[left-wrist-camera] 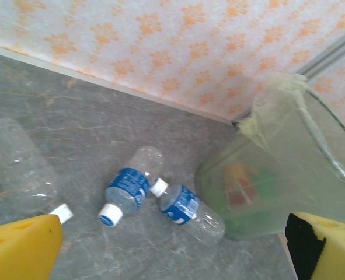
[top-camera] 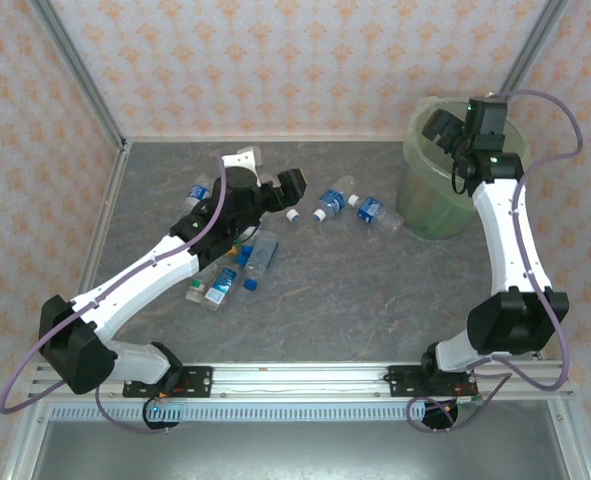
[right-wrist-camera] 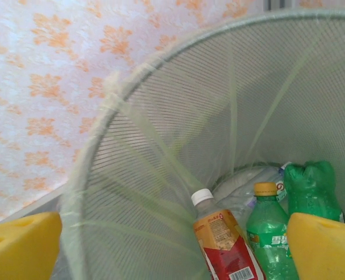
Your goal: Put the plastic bottles in the bin
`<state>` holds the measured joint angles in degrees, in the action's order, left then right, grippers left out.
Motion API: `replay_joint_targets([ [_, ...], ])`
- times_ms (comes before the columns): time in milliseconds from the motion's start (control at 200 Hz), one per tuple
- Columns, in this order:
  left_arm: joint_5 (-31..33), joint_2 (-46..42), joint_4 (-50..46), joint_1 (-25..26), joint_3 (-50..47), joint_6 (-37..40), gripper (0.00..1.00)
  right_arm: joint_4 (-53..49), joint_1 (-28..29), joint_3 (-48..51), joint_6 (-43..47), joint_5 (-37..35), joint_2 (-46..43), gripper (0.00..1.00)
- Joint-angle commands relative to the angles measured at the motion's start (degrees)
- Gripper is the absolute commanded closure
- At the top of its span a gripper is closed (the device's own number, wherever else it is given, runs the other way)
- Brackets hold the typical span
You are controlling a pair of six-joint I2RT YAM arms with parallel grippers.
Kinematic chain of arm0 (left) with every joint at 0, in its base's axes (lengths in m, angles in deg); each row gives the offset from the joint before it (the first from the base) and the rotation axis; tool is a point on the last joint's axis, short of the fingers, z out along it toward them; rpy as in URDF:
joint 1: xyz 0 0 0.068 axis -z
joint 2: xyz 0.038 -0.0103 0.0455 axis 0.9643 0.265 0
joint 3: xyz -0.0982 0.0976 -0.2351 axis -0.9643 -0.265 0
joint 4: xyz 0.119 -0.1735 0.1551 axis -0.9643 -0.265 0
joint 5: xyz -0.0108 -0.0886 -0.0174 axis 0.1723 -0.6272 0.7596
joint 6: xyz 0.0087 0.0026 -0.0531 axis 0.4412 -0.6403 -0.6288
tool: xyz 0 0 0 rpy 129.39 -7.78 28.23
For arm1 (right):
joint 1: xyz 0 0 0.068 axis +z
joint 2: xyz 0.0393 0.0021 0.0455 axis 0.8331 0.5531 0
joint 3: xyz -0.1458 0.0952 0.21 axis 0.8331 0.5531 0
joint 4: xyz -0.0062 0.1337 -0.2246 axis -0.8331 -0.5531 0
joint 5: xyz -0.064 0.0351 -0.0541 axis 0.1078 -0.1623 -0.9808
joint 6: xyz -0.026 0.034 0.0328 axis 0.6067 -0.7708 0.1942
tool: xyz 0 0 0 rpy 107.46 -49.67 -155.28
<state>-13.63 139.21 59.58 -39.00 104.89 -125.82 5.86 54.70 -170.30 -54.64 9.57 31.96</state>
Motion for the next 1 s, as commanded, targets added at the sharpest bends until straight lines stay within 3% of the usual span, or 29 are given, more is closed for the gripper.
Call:
replay_joint_targets([
  [0, 6.14, -1.69, -4.61, -0.25, -2.23, -0.70, 0.01, 1.70, -0.31, 1.27, 0.78, 4.11, -4.20, 0.00],
  [205, 7.17, -5.62, -8.78, -2.77, -8.95, -1.62, 0.01, 4.07, 0.34, 3.79, 0.05, 11.27, -7.29, 0.00],
  [415, 8.12, -11.28, -16.70, -4.34, -16.81, -4.47, 0.01, 5.26, 5.43, 5.76, 1.60, 13.85, -8.92, 0.00],
  [786, 3.45, -18.74, -24.09, -4.36, -29.29, -12.06, 0.12, 7.25, 12.78, 10.19, 4.80, 19.05, -10.06, 0.00],
  [996, 4.67, -17.03, -26.46, -4.26, -29.77, -8.04, 0.17, 8.18, 18.87, 15.50, 5.12, 20.62, -13.68, 0.00],
])
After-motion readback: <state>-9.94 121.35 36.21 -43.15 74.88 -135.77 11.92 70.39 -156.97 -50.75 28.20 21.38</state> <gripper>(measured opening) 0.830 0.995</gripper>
